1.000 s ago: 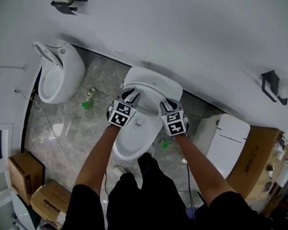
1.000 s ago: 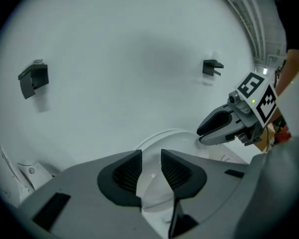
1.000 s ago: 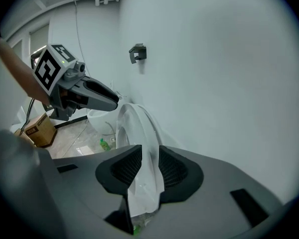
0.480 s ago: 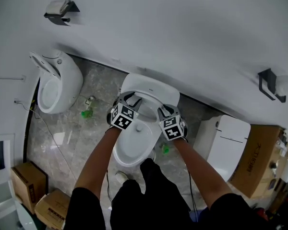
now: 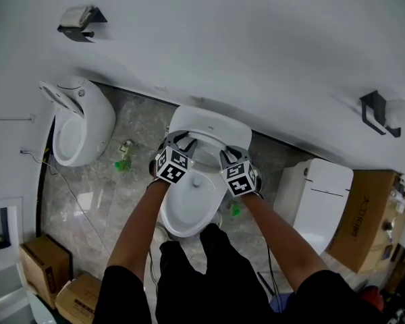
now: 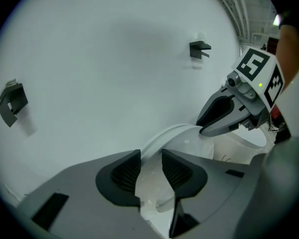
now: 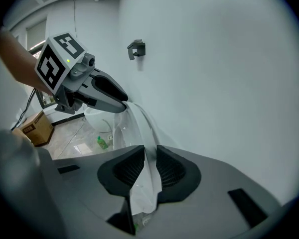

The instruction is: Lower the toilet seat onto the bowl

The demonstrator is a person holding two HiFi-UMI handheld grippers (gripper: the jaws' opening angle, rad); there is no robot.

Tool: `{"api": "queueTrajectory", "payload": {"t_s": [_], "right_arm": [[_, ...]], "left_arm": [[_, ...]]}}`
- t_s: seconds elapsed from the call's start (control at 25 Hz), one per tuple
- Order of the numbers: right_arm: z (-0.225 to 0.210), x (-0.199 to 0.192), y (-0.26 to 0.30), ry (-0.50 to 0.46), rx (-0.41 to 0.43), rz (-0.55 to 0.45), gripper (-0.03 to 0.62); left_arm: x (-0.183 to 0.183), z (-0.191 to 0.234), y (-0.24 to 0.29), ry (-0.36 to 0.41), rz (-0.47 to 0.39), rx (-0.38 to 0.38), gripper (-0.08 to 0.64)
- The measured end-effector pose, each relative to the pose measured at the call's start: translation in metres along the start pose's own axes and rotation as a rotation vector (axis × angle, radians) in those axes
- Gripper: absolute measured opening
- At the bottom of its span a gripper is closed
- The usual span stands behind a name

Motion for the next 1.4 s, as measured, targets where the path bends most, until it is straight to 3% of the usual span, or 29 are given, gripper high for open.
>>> {"api": "queueTrajectory", "payload": {"t_s": [0.16, 0.36, 0.64, 0.8, 1.08, 1.4], "right_arm": [[0.008, -0.002, -0.006, 0.015, 0.004, 0.007, 0.087], [0.018, -0.005, -0.011, 0.126, 0.004, -0.036, 0.097], [0.047, -0.009, -0.035, 0.215, -0.058, -0.066, 0.097], [0.073, -0.013, -0.044, 0.241, -0.097, -0.085, 0.106], [0.116, -0.026, -0.065, 0.261, -0.117, -0.061, 0.114], [0.160, -0.041, -0.080, 0.249, -0.169, -0.038, 0.117]], "left_arm": [[-0.005, -0.004, -0.009, -0.011, -0.008, -0.001, 0.140], [-0.011, -0.004, -0.022, -0.099, -0.038, -0.058, 0.141], [-0.027, -0.018, -0.049, -0.055, -0.003, -0.159, 0.140], [-0.043, -0.023, -0.073, -0.079, -0.011, -0.227, 0.140], [-0.073, -0.042, -0.108, -0.099, -0.031, -0.290, 0.144], [-0.110, -0.061, -0.136, -0.054, -0.053, -0.324, 0.141]]}}
Point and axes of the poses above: the fingertips, and each gripper's own axes: y forward along the fingers, z to its left, x out of its top, the point moved 4 cm from there along -y, backward along the fingers, and after that the axes turned 7 degrees about -y, right-handed, at the moved point
